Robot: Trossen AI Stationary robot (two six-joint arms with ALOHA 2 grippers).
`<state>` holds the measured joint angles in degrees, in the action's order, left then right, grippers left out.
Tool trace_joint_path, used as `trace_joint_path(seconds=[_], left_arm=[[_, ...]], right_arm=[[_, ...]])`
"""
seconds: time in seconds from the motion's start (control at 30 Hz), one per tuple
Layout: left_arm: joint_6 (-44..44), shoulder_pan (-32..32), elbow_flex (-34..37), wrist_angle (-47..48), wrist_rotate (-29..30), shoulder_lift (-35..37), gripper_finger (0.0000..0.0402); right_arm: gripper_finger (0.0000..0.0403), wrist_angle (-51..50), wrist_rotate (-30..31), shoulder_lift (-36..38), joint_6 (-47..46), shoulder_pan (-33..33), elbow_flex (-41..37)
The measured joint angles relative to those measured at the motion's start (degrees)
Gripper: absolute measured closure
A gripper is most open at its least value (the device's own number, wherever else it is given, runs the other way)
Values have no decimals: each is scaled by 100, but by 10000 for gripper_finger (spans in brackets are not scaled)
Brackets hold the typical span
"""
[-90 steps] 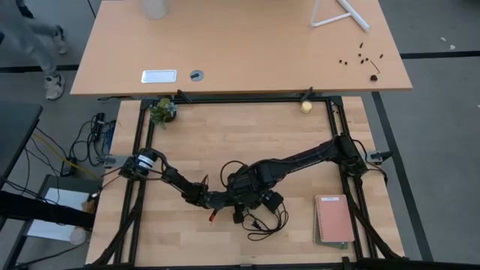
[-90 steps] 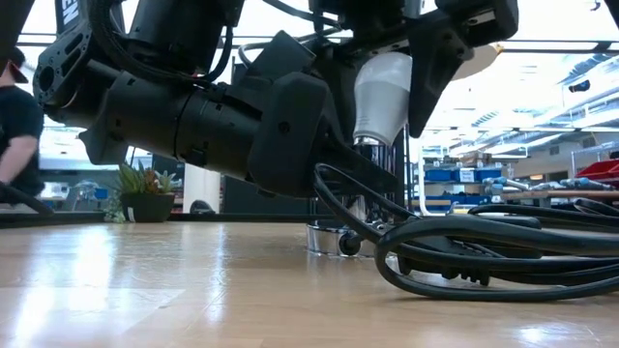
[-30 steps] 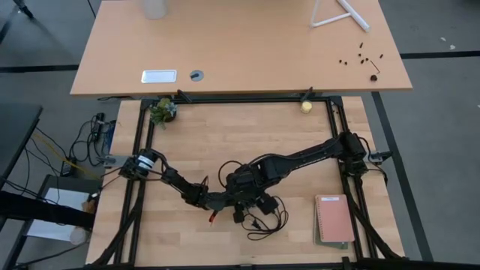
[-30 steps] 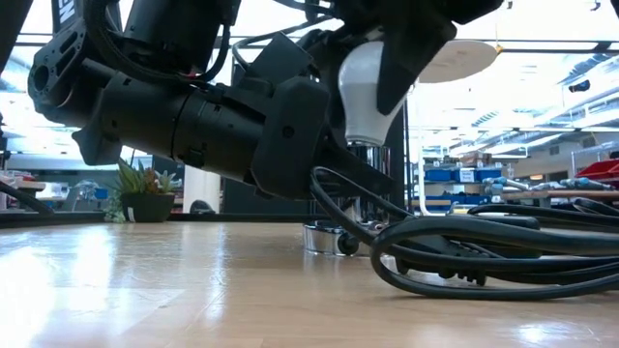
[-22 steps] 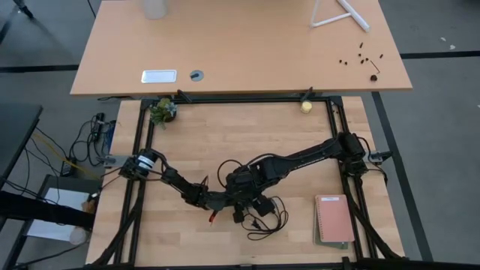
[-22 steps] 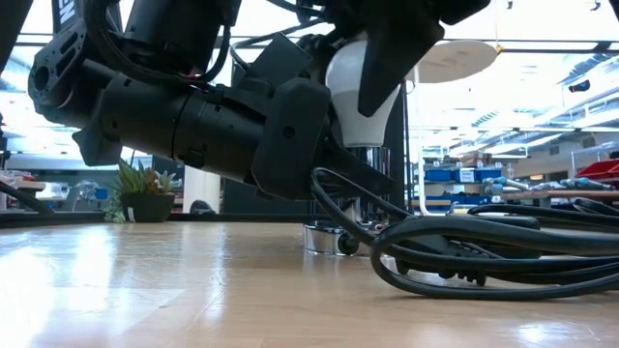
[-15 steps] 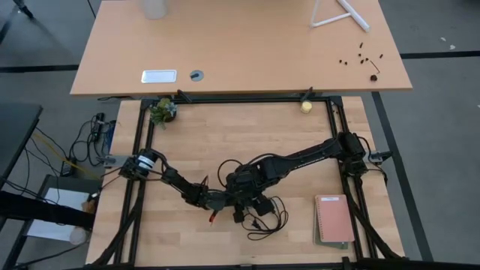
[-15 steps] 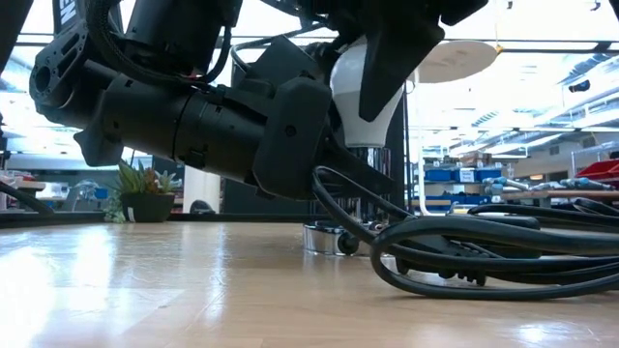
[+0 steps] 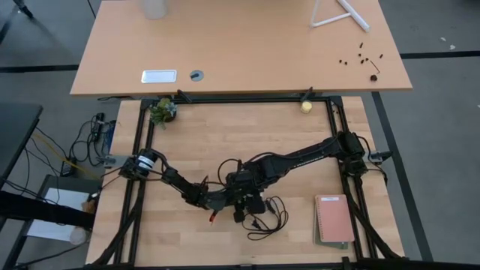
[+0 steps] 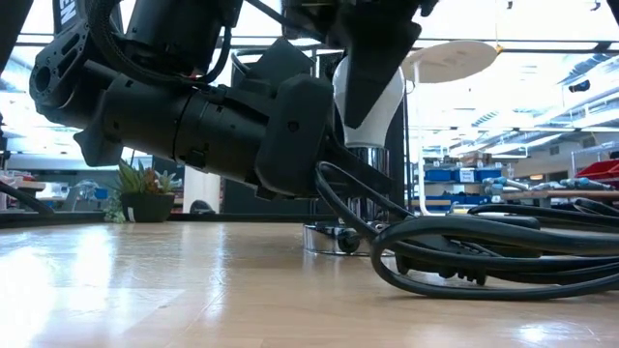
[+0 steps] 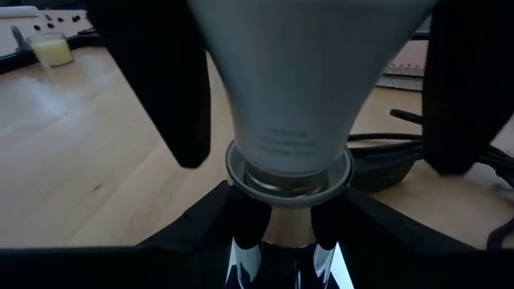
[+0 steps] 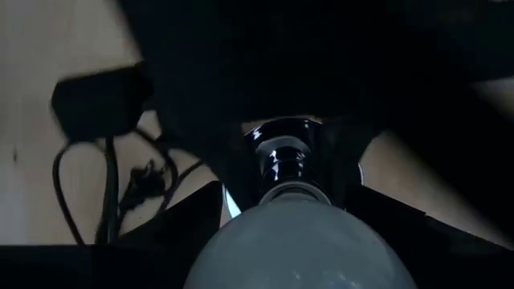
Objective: Screw lightbulb
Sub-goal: Insert the lightbulb into the lamp
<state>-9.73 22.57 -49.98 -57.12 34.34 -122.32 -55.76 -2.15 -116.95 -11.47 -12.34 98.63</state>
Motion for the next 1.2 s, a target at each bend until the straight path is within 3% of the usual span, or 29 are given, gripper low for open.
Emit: trace_joint_path(seconds=[0.3, 0.53, 0.67, 0.77, 0.93, 1.2], left_arm=[[-225, 4, 0, 21, 343, 0, 211], [-257, 4, 0, 22, 353, 0, 211], [-267, 4, 0, 20, 353, 0, 211], [-269, 6, 2, 11, 362, 0, 211], [-274, 10, 2, 33, 350, 2, 211], [-285, 26, 0, 61, 269, 11, 211]], right_arm=[[138, 3, 724, -7, -2347, -2, 0], [138, 5, 982, -11, -3372, 4, -3], [136, 73, 1007, -11, -3451, 11, -7], [127, 164, 1063, -8, -3020, 12, -15], [94, 216, 1069, 56, -2481, 18, -31], [37, 73, 1025, 104, -2389, 22, 185]])
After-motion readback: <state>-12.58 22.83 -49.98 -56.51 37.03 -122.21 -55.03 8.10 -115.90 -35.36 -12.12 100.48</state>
